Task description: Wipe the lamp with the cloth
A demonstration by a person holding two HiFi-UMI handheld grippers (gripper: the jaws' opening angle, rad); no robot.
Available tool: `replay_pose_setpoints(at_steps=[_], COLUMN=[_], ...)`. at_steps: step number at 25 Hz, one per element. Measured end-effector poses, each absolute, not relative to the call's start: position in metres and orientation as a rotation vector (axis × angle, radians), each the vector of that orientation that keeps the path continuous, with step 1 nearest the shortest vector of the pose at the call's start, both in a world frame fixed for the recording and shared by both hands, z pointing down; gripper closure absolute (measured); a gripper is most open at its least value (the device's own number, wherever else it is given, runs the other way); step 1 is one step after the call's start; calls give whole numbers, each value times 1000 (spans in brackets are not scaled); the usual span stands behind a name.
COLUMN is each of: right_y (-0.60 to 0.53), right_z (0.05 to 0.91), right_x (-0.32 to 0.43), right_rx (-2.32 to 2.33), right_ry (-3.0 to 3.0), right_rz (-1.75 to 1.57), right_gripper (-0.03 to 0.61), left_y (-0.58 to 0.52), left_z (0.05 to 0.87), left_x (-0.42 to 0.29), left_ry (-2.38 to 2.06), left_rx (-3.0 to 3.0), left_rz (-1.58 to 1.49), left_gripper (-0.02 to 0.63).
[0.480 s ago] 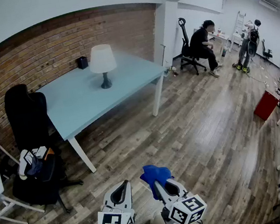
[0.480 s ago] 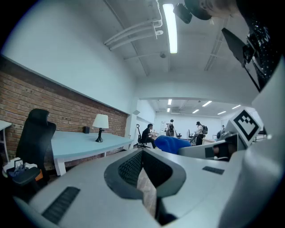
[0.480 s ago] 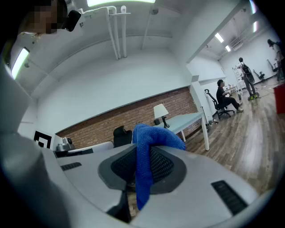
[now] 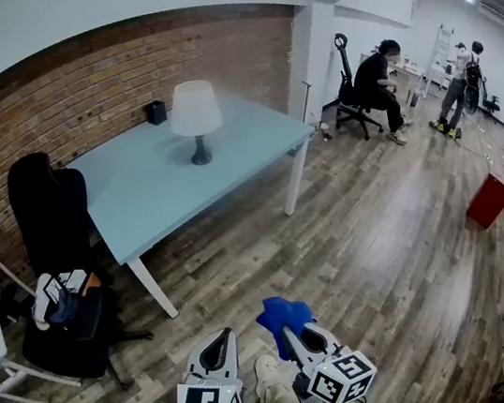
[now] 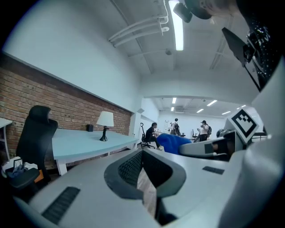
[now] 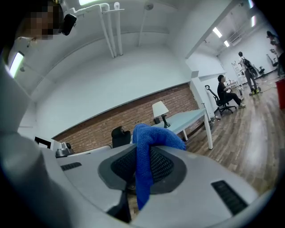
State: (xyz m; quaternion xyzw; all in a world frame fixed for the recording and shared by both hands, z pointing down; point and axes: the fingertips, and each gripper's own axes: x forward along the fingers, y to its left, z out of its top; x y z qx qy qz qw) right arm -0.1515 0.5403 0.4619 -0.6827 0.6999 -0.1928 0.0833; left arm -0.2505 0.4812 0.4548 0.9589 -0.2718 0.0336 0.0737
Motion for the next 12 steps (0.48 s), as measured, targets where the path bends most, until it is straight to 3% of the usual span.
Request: replay_pose_setpoints(at_steps=[12], right_y=[403], right_z=[445], right_x=[-83], right_rx=[-1966], right_ry=[2204], right_rz=[-540], right_gripper=[517], left_y=[349], left_z=[438], left_x=[-179], left_ry=[-901], left_rx=[2875], left_rz=[77], left_gripper=[604])
